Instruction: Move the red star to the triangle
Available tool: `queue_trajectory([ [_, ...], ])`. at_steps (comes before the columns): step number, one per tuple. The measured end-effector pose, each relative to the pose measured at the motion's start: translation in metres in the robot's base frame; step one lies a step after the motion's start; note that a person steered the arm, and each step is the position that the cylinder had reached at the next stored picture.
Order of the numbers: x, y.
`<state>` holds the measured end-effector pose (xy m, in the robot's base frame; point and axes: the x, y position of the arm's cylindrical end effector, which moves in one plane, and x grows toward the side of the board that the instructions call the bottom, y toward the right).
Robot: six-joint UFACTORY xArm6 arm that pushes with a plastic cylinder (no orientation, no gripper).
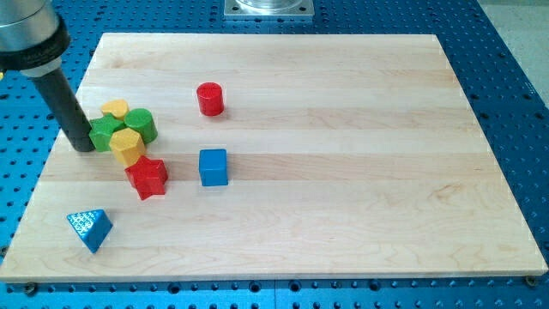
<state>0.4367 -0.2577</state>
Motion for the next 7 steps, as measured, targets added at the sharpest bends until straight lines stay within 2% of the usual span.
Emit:
queue_trajectory([
  [1, 0.035, -0.046],
  [2, 0.055, -0.002],
  [3, 0.054, 0.063],
  [4, 0.036, 0.084],
  [5, 0.024, 0.079],
  [6, 0.025, 0.116],
  [7, 0.031, 0.118],
])
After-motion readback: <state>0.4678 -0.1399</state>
